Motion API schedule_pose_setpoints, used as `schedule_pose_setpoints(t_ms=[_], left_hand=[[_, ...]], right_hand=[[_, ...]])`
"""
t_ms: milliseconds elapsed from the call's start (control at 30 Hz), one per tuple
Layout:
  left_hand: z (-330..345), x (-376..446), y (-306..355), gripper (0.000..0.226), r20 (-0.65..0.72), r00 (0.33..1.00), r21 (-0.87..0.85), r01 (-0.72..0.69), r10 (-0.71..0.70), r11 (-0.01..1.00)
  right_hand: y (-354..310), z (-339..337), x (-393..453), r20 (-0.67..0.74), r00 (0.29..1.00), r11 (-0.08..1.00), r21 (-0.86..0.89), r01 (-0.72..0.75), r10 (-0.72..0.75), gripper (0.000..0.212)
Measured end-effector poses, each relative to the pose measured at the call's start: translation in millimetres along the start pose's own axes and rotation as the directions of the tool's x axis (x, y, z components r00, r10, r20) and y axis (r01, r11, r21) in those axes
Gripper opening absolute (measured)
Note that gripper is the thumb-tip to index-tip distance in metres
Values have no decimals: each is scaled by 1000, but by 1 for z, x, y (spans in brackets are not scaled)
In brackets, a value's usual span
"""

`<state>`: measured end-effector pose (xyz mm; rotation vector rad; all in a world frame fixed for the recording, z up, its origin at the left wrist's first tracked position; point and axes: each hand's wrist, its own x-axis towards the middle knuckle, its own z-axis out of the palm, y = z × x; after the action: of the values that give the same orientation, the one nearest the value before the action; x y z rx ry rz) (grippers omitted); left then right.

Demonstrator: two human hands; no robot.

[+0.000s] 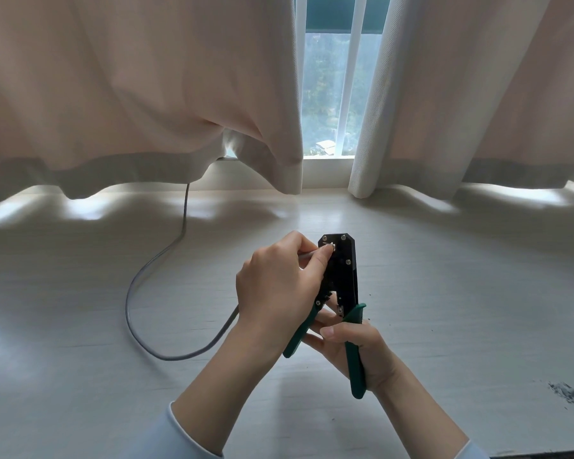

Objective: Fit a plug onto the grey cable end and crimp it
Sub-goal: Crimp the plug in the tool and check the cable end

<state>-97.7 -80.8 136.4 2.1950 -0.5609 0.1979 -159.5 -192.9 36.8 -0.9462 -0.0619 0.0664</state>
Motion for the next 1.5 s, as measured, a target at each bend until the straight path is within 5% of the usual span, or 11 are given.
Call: schedule_pose_setpoints(t_ms=[600, 1033, 1500], left_hand=[[3, 0, 0, 28, -22, 1000, -54, 13, -14, 998], [4, 6, -8, 15, 100, 995, -114, 6, 5, 993], [9, 30, -36, 14, 131, 990, -145, 74, -55, 987]], right_hand=[[1, 3, 1, -17, 1000, 993, -122, 4, -6, 44], [-3, 1, 1, -24, 1000, 987, -159, -17, 14, 49], [-24, 16, -5, -259, 953, 879, -402, -255, 158, 63]])
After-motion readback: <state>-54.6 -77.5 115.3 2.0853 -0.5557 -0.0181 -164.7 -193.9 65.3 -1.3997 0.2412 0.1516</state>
